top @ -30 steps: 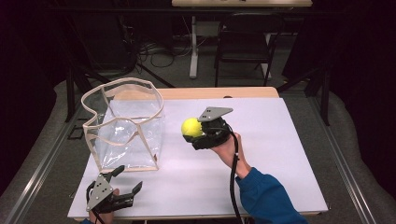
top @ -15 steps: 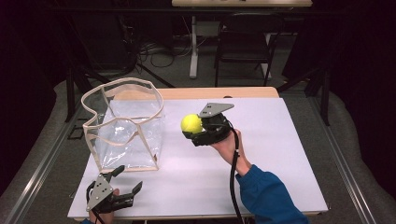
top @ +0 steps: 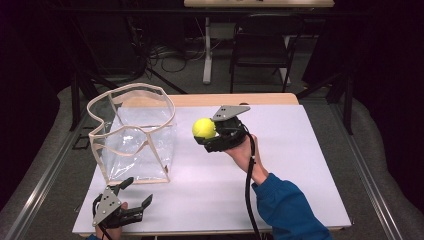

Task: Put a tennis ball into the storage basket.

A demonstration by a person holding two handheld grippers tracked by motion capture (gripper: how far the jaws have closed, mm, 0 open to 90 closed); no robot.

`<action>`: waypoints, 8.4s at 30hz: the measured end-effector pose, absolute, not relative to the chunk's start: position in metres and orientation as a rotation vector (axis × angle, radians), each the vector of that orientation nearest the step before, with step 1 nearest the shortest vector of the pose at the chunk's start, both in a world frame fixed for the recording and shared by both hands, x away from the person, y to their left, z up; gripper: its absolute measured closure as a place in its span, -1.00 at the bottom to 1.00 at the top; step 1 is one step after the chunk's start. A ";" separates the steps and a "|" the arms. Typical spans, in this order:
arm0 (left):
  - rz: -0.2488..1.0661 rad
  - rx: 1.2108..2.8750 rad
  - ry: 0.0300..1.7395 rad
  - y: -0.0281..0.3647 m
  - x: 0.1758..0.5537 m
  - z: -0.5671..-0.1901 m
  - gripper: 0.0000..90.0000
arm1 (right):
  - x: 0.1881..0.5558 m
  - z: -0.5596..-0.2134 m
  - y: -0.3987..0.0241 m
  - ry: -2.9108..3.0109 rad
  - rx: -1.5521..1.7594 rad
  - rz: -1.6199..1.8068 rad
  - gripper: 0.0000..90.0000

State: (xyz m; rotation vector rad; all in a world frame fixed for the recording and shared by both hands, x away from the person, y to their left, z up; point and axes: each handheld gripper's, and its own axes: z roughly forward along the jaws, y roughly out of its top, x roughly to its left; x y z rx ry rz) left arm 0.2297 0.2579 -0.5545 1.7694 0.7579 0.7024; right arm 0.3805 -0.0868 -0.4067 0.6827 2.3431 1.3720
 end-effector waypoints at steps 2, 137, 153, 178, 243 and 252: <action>0.703 1.769 0.757 0.258 0.230 -0.554 -0.65 | 0.381 -0.405 -0.086 2.347 0.681 1.365 -0.42; 0.699 1.772 0.753 0.259 0.230 -0.555 -0.65 | 0.419 -0.342 -0.023 2.252 0.602 1.467 -0.42; 0.697 1.769 0.753 0.259 0.230 -0.555 -0.65 | 0.428 -0.340 -0.008 2.246 0.612 1.452 -0.42; 0.698 1.772 0.753 0.259 0.230 -0.555 -0.65 | 0.443 -0.350 0.012 2.277 0.634 1.417 -0.42; 0.690 1.771 0.750 0.260 0.231 -0.555 -0.65 | 0.450 -0.371 0.058 2.439 0.665 1.254 -0.43; 0.685 1.769 0.752 0.259 0.231 -0.555 -0.65 | 0.448 -0.376 0.058 2.476 0.669 1.218 -0.50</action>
